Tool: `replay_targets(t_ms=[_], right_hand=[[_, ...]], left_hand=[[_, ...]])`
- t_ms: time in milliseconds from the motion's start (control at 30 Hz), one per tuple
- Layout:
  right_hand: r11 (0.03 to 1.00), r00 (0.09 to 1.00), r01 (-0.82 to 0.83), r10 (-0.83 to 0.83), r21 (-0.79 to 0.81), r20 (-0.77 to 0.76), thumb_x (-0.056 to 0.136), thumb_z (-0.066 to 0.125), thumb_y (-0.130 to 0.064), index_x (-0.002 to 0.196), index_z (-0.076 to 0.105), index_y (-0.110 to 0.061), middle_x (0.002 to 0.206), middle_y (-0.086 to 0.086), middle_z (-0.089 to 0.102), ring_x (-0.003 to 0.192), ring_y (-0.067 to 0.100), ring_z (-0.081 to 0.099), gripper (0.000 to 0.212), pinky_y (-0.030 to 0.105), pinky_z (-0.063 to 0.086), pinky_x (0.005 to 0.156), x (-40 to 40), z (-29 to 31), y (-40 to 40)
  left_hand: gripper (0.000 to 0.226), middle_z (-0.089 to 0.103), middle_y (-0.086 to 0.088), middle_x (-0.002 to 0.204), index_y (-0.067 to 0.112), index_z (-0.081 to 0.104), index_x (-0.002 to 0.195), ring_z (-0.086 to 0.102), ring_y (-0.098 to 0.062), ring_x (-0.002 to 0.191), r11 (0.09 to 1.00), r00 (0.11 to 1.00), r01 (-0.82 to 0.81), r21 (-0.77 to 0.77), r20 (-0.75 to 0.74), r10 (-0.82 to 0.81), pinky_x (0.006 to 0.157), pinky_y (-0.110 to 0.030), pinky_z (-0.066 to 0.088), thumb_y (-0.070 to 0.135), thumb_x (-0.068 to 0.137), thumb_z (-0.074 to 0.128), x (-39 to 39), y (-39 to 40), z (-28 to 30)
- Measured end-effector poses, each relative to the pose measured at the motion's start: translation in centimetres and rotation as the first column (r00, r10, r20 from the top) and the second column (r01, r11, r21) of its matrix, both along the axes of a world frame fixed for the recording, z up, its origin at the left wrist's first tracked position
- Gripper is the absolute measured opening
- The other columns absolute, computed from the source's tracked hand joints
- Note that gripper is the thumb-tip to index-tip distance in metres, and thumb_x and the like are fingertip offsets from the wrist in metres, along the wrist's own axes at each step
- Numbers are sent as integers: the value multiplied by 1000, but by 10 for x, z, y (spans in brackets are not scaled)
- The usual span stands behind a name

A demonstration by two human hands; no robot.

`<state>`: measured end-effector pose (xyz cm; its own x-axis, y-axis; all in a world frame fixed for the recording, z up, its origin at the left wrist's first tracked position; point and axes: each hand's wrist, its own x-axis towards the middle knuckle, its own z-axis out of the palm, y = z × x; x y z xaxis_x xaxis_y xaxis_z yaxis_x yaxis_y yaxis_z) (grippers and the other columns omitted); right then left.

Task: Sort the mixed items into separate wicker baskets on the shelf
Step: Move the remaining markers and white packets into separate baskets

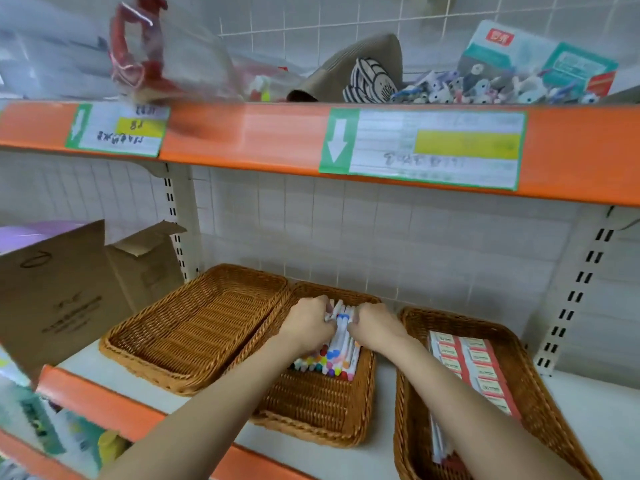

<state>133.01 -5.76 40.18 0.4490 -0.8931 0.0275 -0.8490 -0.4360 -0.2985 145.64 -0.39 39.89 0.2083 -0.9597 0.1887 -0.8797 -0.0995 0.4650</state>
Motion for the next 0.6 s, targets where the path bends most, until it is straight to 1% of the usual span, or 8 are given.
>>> replay_targets(t_ms=[100, 133, 200, 267, 367, 467, 533, 600], right_hand=[[1000, 1000, -5, 5, 6, -12, 96, 45, -21, 83, 55, -11, 88, 7, 55, 81, 21, 54, 19, 28, 39, 64, -3, 2, -5], [1000, 1000, -6, 6, 3, -8, 97, 43, -20, 86, 58, -10, 90, 8, 58, 82, 21, 56, 21, 27, 39, 64, -6, 3, -5], [1000, 1000, -11, 11, -22, -11, 97, 42, -20, 103, 64, -7, 103, 12, 63, 91, 25, 60, 26, 27, 42, 69, -13, 5, -5], [998, 1000, -6, 4, -66, -28, 97, 43, -20, 114, 63, -8, 114, 12, 60, 101, 26, 60, 29, 30, 46, 77, -22, 7, 0], [994, 998, -13, 7, -111, -56, 95, 43, -16, 118, 61, -7, 123, 13, 55, 109, 28, 55, 31, 32, 46, 87, -34, 7, 11], [993, 994, -28, 15, -116, -109, 97, 41, -18, 121, 58, -3, 126, 15, 52, 117, 31, 49, 33, 36, 44, 95, -43, 4, 30], [991, 983, -40, 16, -125, -184, 99, 40, -22, 126, 53, -4, 129, 14, 50, 121, 31, 46, 35, 39, 41, 98, -46, 3, 44], [992, 965, -52, 19, -119, -261, 100, 38, -28, 140, 42, -8, 143, 11, 41, 132, 28, 36, 44, 41, 31, 108, -50, 0, 57]], left_hand=[[26, 68, -10, 103, 9, 58, 115, 65, -26, 88, 999, 999, 50, 9, 15, -50, 74, -31, 52, 19, 91, 56, -7, -9, -2], [26, 67, -11, 105, 9, 58, 115, 64, -26, 92, 998, 998, 63, 10, 23, -64, 77, -32, 51, 19, 91, 57, -9, -11, -2], [29, 66, -12, 108, 9, 57, 117, 62, -26, 97, 996, 996, 86, 16, 37, -86, 80, -32, 50, 21, 91, 57, -13, -16, -2], [31, 65, -13, 110, 8, 57, 118, 61, -26, 101, 994, 993, 108, 35, 52, -110, 83, -33, 49, 24, 91, 58, -17, -18, -3], [32, 62, -15, 114, 7, 57, 116, 55, -28, 110, 989, 986, 139, 48, 85, -143, 89, -35, 45, 30, 93, 56, -24, -17, -3], [32, 58, -16, 120, 6, 56, 119, 48, -29, 119, 980, 969, 187, 64, 152, -195, 102, -34, 33, 28, 97, 49, -29, -6, -2], [30, 57, -15, 123, 6, 55, 119, 50, -28, 117, 974, 960, 218, 53, 166, -224, 98, -32, 36, 24, 98, 45, -29, 3, -3], [31, 53, -15, 128, 4, 53, 122, 49, -28, 119, 965, 943, 256, 55, 205, -262, 94, -31, 36, 21, 98, 44, -28, 12, -3]])
